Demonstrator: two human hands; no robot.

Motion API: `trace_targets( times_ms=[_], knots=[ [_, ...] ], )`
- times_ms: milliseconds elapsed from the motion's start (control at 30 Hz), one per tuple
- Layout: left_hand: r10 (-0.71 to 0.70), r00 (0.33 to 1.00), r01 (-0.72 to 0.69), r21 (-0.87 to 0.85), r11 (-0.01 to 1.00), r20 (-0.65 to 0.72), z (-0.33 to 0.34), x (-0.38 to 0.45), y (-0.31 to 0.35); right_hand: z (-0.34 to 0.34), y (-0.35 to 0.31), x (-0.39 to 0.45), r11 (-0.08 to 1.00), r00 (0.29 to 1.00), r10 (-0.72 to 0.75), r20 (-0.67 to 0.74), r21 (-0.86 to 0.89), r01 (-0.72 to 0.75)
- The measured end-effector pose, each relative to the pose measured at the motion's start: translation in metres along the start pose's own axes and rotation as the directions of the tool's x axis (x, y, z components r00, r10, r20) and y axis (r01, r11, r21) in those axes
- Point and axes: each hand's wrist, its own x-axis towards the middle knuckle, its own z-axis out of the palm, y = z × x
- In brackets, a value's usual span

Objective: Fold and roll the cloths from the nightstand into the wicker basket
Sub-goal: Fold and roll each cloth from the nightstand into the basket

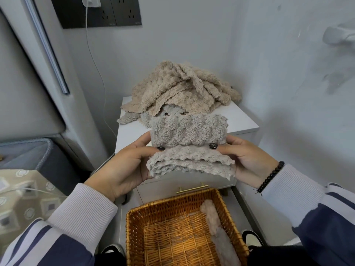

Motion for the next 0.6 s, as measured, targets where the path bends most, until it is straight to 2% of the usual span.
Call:
trace_targets(
  times_ms=[167,300,467,600],
  knots=[
    [0.035,0.999,-0.031,-0.139,0.99,0.028,0.009,0.0,0.001,-0.005,-0.005,-0.005,0.991,0.993,-0.073,0.098,0.12,0.061],
    [0.059,0.998,-0.056,-0.127,0.99,0.016,0.013,0.003,-0.002,-0.009,-0.008,-0.01,0.992,0.99,-0.053,0.128,0.121,0.037],
    [0.035,0.998,-0.027,-0.127,0.991,0.059,0.014,0.011,-0.006,-0.018,-0.008,-0.015,0.994,0.996,-0.019,0.083,0.111,0.01],
    [0.036,0.996,-0.03,-0.076,0.997,0.081,0.014,0.015,-0.012,-0.031,-0.007,-0.017,0.999,0.999,0.023,-0.035,0.023,-0.022]
  ],
)
